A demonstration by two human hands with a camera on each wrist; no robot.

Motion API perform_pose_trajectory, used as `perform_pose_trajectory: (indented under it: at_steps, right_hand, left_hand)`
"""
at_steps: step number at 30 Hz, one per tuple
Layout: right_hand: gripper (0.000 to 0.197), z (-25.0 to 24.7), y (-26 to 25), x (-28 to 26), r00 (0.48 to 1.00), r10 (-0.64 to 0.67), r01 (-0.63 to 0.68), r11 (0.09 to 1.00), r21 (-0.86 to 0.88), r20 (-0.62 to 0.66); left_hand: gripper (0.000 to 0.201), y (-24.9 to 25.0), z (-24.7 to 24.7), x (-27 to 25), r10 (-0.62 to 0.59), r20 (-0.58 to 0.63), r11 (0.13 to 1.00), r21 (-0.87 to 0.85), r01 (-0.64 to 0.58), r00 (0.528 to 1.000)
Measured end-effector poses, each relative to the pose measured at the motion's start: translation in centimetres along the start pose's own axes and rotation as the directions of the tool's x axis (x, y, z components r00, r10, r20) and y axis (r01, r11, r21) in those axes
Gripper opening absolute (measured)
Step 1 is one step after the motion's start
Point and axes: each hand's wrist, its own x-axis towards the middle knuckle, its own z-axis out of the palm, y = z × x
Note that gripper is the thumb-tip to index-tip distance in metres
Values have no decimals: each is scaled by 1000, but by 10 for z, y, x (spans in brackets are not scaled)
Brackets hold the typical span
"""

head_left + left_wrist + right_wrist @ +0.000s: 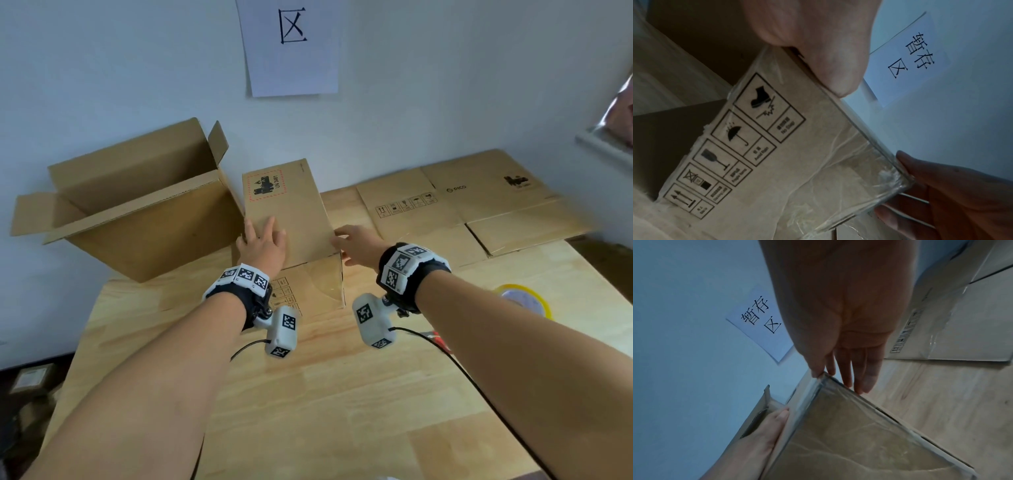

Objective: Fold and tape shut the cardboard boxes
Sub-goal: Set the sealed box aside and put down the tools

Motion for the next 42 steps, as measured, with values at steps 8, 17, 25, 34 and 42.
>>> perform_pose_trajectory:
  at_steps: [8,17,25,34,42]
  right_hand:
    - [37,-32,16,-7,968,124,-125,992,11,-216]
    - [41,-57,41,-11,933,89,-115,992,-54,-348]
    - [36,-61,69,-11,907,345,-353,935,7,-241]
    - [55,-40,81,-28,884,461,-413,850,329,-81]
    - [41,-28,51,-17,939,160,-181,983,-42,-303]
  left_hand:
    - [52,28,-13,-1,344,-105,885,-296,-360,933]
    - [85,19,-13,-8,333,202,863,-459,-211,921]
    - [101,63,-35,-3,578,274,812,-98,-575,769]
    - [30,78,-24,-19,731,337,653,-89,-752,594]
    - [45,33,-20,-34,648,384,747,-153,-647,658]
